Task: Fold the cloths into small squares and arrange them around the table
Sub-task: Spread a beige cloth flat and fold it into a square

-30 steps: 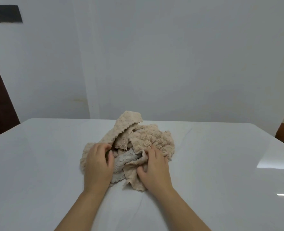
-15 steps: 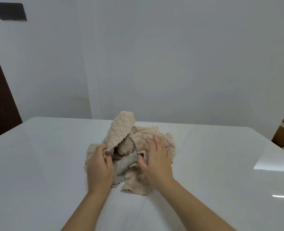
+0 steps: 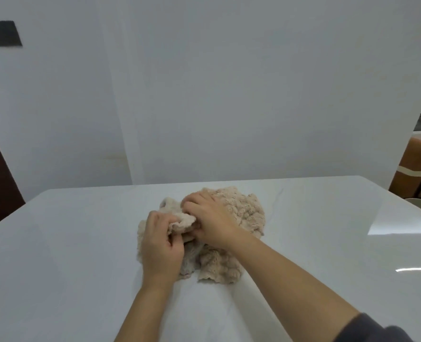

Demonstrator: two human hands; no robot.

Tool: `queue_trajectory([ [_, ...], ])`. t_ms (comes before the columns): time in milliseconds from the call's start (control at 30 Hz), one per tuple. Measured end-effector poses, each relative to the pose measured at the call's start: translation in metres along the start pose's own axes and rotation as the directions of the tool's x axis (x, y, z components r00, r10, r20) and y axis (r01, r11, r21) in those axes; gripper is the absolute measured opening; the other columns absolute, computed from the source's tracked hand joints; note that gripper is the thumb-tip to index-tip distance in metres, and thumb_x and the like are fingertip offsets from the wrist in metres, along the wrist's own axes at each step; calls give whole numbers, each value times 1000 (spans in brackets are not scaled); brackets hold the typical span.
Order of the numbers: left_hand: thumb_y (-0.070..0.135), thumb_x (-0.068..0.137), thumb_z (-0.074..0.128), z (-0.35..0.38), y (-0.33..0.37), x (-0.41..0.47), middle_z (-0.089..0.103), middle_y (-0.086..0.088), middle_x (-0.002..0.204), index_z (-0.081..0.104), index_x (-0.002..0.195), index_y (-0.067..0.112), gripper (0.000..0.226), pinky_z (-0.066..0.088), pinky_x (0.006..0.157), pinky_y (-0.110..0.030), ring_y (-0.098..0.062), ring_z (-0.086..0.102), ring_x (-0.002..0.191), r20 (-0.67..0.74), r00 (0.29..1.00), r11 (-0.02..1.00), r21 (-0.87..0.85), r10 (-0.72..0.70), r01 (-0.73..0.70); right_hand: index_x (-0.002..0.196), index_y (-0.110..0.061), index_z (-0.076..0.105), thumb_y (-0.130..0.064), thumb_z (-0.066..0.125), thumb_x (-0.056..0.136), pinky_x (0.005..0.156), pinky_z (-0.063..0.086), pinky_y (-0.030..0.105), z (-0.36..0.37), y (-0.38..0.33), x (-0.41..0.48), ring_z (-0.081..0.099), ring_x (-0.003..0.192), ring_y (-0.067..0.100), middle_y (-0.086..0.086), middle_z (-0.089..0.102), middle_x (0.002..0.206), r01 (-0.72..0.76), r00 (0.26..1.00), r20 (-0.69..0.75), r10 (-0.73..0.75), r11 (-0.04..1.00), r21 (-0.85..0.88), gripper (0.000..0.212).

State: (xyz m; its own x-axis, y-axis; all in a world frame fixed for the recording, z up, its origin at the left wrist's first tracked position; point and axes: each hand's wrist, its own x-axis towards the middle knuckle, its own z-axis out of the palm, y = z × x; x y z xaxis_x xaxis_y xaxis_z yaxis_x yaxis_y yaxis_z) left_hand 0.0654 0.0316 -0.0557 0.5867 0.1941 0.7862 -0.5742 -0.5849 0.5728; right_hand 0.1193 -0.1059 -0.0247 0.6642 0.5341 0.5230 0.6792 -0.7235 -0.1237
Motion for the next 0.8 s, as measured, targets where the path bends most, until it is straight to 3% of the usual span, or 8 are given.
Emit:
queue_trajectory([
  [67, -5, 70, 52, -12, -4, 8, 42, 6, 84, 48, 76, 15, 22, 37, 55, -24, -13, 44, 69, -6, 999, 997, 59, -47, 47, 83, -17, 52, -17, 72, 74, 80, 36, 32, -8, -2, 0, 43, 95, 17, -3, 53, 104, -54, 998, 13, 54, 998, 20, 22],
  [200, -17, 67, 51, -36, -5, 29, 41, 3, 88, 45, 80, 10, 31, 38, 53, -38, -20, 42, 68, 48, 995, 968, 242, -86, 72, 70, -22, 32, -8, 65, 75, 57, 31, 31, -34, -9, 1, 38, 67, 17, -2, 43, 75, -180, 977, 136, 163, 975, 129, 36],
  [300, -15, 71, 50, -47, 3, 43, 41, 3, 89, 45, 82, 11, 29, 39, 53, -40, -21, 43, 66, 108, 991, 952, 302, -74, 39, 75, -26, 29, -9, 63, 78, 53, 26, 29, -54, -15, -3, 32, 60, 16, -2, 39, 68, -238, 950, 229, 211, 966, 100, 38],
  [433, -10, 78, 50, -56, 23, 54, 41, 3, 89, 44, 83, 13, 24, 34, 49, -33, -21, 44, 65, 174, 984, 934, 356, -36, -29, 95, -25, 44, -18, 67, 81, 50, 32, 28, -87, -19, -14, 41, 53, 14, -2, 52, 63, -285, 934, 255, 252, 953, 100, 28],
  [600, -6, 80, 51, -61, 50, 60, 41, 4, 91, 41, 85, 17, 25, 31, 48, -31, -22, 45, 65, 199, 980, 910, 405, 5, -87, 82, -12, 46, -19, 68, 81, 57, 31, 33, -116, -24, -23, 40, 66, 19, 4, 49, 77, -251, 933, 272, 235, 967, 28, 23],
  [667, -4, 81, 50, -61, 62, 59, 42, 4, 90, 41, 84, 16, 22, 33, 48, -32, -20, 46, 64, 186, 983, 914, 399, 2, -77, 93, -16, 48, -18, 66, 84, 63, 41, 35, -126, -27, -30, 50, 77, 22, 5, 55, 90, -264, 920, 318, 231, 962, 66, 21],
  [733, 2, 83, 50, -59, 69, 57, 47, 4, 85, 41, 83, 17, 18, 35, 50, -33, -18, 48, 66, 212, 974, 920, 392, -78, -11, 105, -18, 51, -21, 64, 85, 71, 46, 32, -132, -28, -41, 55, 87, 19, 0, 58, 97, -315, 899, 356, 255, 941, 121, 24],
  [800, 9, 84, 51, -54, 64, 49, 56, 1, 83, 44, 81, 19, 13, 40, 57, -33, -20, 52, 73, 356, 898, 900, 426, -258, 89, 107, -20, 53, -29, 62, 82, 80, 48, 32, -127, -22, -56, 56, 94, 17, -3, 60, 103, -377, 844, 445, 300, 921, 94, 28],
])
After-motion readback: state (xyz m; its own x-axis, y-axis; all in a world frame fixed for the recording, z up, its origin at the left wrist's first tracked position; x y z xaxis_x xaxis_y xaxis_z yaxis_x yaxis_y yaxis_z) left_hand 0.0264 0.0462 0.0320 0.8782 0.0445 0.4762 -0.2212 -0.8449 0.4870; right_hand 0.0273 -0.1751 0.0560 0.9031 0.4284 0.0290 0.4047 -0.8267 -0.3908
